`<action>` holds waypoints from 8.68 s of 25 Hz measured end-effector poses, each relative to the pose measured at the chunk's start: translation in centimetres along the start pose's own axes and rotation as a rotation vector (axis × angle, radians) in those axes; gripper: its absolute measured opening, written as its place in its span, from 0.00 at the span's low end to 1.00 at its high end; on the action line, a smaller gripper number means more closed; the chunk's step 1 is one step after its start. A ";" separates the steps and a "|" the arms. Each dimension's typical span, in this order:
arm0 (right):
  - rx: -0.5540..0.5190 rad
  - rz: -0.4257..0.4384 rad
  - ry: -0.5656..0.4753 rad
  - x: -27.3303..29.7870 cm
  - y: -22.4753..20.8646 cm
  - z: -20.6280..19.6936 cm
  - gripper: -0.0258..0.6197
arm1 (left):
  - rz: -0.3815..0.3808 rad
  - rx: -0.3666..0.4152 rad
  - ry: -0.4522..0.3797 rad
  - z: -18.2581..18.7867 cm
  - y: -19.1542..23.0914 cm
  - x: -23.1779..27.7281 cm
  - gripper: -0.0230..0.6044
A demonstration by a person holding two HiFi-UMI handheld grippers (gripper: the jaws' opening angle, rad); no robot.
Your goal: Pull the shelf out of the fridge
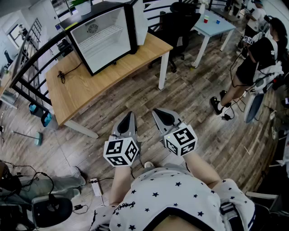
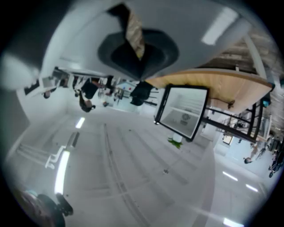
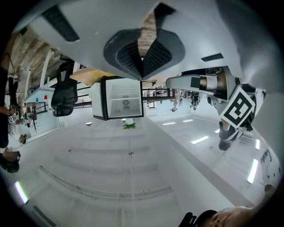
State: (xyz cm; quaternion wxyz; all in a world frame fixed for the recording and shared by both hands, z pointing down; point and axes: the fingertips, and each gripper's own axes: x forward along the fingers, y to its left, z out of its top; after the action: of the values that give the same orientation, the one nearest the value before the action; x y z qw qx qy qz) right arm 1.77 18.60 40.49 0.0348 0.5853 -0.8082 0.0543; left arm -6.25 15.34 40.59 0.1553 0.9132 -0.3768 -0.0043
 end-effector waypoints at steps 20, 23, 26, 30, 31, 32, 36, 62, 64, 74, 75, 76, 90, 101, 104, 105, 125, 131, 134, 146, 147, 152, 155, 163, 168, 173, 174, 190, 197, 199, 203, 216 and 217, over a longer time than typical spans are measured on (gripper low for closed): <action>0.139 -0.013 -0.023 1.2 1.2 -0.1 0.07 | -0.023 -0.055 0.020 -0.3 2.2 -0.8 0.05; 0.145 -0.013 -0.024 1.4 1.3 -0.1 0.08 | -0.026 -0.059 0.029 -0.4 2.7 -0.6 0.05; 0.141 -0.005 -0.026 1.7 1.5 -0.2 0.08 | -0.029 -0.064 0.034 -0.6 3.1 -0.4 0.05; 0.143 0.001 -0.016 2.4 1.4 -0.5 0.08 | -0.036 -0.066 0.039 -0.7 3.5 0.2 0.05; 0.144 0.003 -0.011 2.8 1.3 -0.6 0.08 | -0.037 -0.068 0.039 -0.7 3.6 0.4 0.05; 0.143 0.005 -0.005 3.1 1.2 -0.7 0.08 | -0.038 -0.070 0.040 -0.7 3.8 0.8 0.05; 0.131 0.021 -0.004 4.9 0.3 -0.7 0.08 | -0.031 -0.069 0.040 -0.5 4.6 2.3 0.05; 0.078 0.172 0.036 24.0 -10.4 3.3 0.08 | 0.140 -0.157 -0.026 5.5 15.7 18.1 0.05; 0.076 0.191 0.041 25.3 -11.1 3.5 0.08 | 0.158 -0.164 -0.033 5.9 16.4 19.1 0.05; 0.082 0.271 0.045 31.2 -14.6 4.1 0.08 | 0.239 -0.216 -0.069 7.0 19.9 24.1 0.05; 0.084 0.278 0.045 31.6 -14.8 4.2 0.08 | 0.245 -0.222 -0.072 7.0 20.2 24.5 0.05; 0.085 0.283 0.045 32.0 -15.0 4.1 0.08 | 0.250 -0.225 -0.075 7.0 20.5 24.8 0.05; 0.106 0.345 0.043 36.8 -16.7 4.4 0.08 | 0.355 -0.246 -0.114 7.7 23.5 26.2 0.05; 0.177 0.396 0.029 42.1 -15.6 4.9 0.08 | 0.407 -0.242 -0.137 8.3 27.8 27.4 0.05; 0.252 0.405 0.023 44.2 -15.9 5.2 0.08 | 0.411 -0.221 -0.132 8.8 29.0 28.2 0.05; 0.284 0.410 0.025 44.9 -15.9 5.3 0.07 | 0.411 -0.219 -0.132 9.1 29.5 28.4 0.05; 0.918 0.444 0.075 57.0 -17.3 3.9 0.08 | 0.445 -0.208 -0.119 11.3 36.5 30.3 0.05; 1.039 0.519 0.032 59.3 -16.9 4.8 0.08 | 0.439 -0.190 -0.100 11.5 37.2 31.0 0.05; 1.098 0.538 0.024 60.6 -16.7 4.9 0.25 | 0.438 -0.191 -0.093 11.5 37.8 31.2 0.05; 1.223 0.457 -0.038 65.9 -17.7 5.7 0.25 | 0.445 -0.200 -0.077 11.6 39.4 31.7 0.05; 1.235 0.454 -0.041 66.3 -17.6 5.8 0.25 | 0.446 -0.201 -0.076 11.6 39.5 31.7 0.05; 1.282 0.434 -0.056 67.9 -17.6 6.1 0.25 | 0.454 -0.209 -0.072 11.3 39.8 31.7 0.05; 1.301 0.413 -0.057 68.6 -17.5 5.9 0.20 | 0.461 -0.217 -0.070 11.1 40.0 31.5 0.05; 1.385 0.385 -0.081 68.9 -17.6 5.6 0.12 | 0.467 -0.227 -0.069 10.9 40.0 31.2 0.05; 1.402 0.371 -0.075 68.8 -17.6 5.5 0.12 | 0.454 -0.225 -0.062 10.8 39.5 31.3 0.05; 1.426 0.368 -0.079 68.7 -17.5 5.5 0.11 | 0.443 -0.220 -0.046 10.5 39.3 31.4 0.05; 1.429 0.370 -0.078 68.6 -17.5 5.4 0.11 | 0.444 -0.219 -0.045 10.3 39.2 31.3 0.05; 1.455 0.347 -0.078 66.7 -17.8 5.0 0.11 | 0.488 -0.206 -0.063 8.8 37.6 29.2 0.05; 1.465 0.346 -0.081 66.0 -17.7 4.8 0.11 | 0.491 -0.204 -0.064 8.3 36.9 28.6 0.05; 1.467 0.346 -0.083 65.8 -17.8 4.9 0.11 | 0.492 -0.202 -0.065 8.3 36.7 28.5 0.05; 1.467 0.350 -0.084 65.1 -17.7 5.0 0.11 | 0.493 -0.200 -0.068 8.2 36.0 28.0 0.05; 1.490 0.345 -0.071 62.8 -17.5 4.5 0.11 | 0.505 -0.216 -0.078 7.3 34.1 26.4 0.05; 1.488 0.344 -0.070 62.5 -17.5 4.5 0.11 | 0.505 -0.217 -0.079 7.2 33.9 26.3 0.05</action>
State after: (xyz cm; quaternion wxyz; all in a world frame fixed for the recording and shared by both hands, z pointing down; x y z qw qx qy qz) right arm -1.08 -46.31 44.34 -0.4033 0.3216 -0.6390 0.5706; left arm -11.59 -27.45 46.31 0.2334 0.7674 -0.5958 -0.0415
